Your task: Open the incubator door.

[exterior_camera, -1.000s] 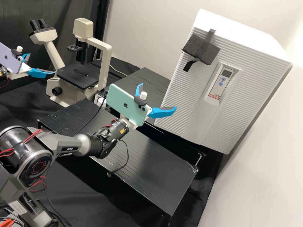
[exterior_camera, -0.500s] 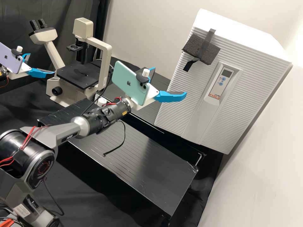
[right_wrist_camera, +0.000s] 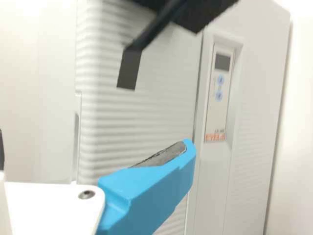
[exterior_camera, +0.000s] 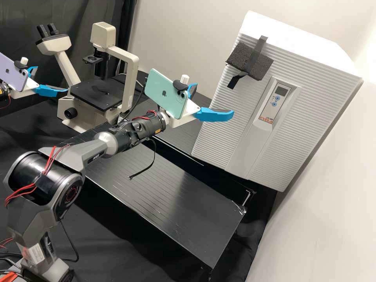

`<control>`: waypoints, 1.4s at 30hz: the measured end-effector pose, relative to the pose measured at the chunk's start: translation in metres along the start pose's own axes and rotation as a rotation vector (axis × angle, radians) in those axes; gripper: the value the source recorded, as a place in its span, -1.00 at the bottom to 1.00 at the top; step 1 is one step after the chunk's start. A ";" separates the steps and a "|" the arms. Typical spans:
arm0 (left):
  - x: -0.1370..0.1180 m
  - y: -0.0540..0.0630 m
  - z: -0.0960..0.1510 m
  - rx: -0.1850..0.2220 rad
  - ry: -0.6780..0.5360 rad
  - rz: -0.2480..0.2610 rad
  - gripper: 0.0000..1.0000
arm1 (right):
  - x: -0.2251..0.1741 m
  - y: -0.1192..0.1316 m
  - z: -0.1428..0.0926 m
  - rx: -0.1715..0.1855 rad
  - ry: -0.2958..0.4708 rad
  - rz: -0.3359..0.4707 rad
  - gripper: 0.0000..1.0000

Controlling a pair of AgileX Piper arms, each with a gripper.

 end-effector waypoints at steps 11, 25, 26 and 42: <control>0.000 0.000 0.000 0.000 0.000 0.000 1.00 | 0.003 -0.003 0.006 -0.001 -0.030 -0.005 -1.00; 0.000 0.000 0.000 0.000 0.000 0.000 1.00 | 0.006 -0.004 0.011 -0.008 -0.044 -0.011 -1.00; 0.000 0.000 0.000 0.000 0.000 0.000 1.00 | 0.006 -0.004 0.011 -0.008 -0.044 -0.012 -1.00; 0.000 0.000 0.000 0.000 0.000 0.000 1.00 | 0.006 -0.004 0.012 -0.009 -0.047 -0.010 -1.00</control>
